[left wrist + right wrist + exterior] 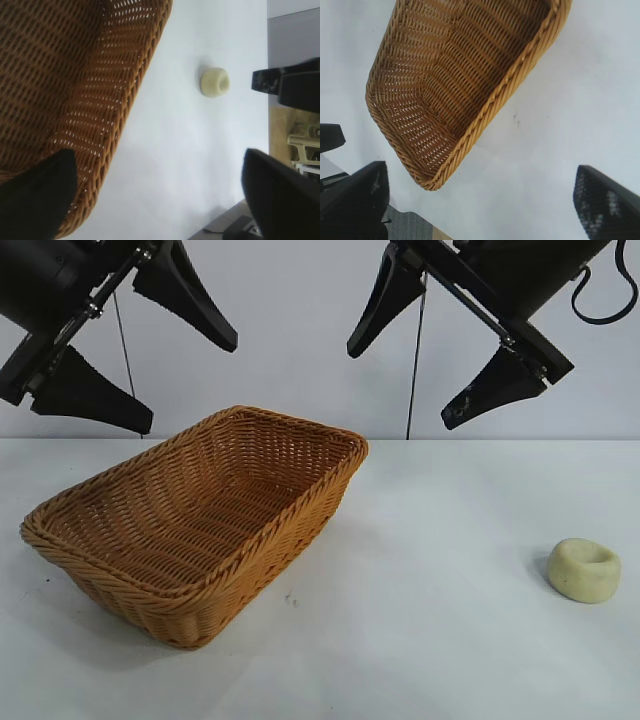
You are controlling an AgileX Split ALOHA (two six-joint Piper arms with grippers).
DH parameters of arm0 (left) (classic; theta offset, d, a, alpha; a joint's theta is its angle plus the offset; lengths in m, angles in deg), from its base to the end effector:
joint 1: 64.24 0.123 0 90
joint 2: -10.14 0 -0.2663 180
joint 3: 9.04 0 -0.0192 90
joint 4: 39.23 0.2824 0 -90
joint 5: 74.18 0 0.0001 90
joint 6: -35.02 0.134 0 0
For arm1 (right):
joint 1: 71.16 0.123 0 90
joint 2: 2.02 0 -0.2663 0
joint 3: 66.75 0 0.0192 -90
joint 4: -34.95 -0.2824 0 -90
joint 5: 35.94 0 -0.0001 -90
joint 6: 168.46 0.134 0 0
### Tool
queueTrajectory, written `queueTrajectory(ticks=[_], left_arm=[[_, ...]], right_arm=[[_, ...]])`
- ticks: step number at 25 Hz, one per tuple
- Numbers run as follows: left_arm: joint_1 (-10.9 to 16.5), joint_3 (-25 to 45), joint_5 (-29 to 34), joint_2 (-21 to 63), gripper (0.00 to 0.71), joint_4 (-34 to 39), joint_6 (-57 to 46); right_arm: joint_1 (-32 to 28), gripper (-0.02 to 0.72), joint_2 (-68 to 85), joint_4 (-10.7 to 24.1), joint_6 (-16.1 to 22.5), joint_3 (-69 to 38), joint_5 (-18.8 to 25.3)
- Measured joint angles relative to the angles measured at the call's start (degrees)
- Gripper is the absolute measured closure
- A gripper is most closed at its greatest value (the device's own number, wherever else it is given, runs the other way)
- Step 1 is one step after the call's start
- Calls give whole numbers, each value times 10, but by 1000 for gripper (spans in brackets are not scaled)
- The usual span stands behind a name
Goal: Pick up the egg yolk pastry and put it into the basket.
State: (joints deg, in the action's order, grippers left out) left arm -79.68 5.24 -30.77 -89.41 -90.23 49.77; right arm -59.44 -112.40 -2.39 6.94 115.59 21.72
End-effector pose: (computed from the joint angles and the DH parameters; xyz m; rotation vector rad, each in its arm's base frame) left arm 0.3432 -0.1691 0.1967 -0.0261 2.6025 -0.9992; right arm 0.3849 0.1500 0.1956 0.0043 2.8083 0.8764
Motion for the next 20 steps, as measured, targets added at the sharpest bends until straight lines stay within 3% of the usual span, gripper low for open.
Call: queueTrajectory(ticks=[14,20], left_arm=[[0,0,-5,0,51,-4,0],[37,0,0,9,51,15,-49]], right_arm=[[0,10,0,-1,0,0,-9],[0,10,0,-1,0,0,-9]])
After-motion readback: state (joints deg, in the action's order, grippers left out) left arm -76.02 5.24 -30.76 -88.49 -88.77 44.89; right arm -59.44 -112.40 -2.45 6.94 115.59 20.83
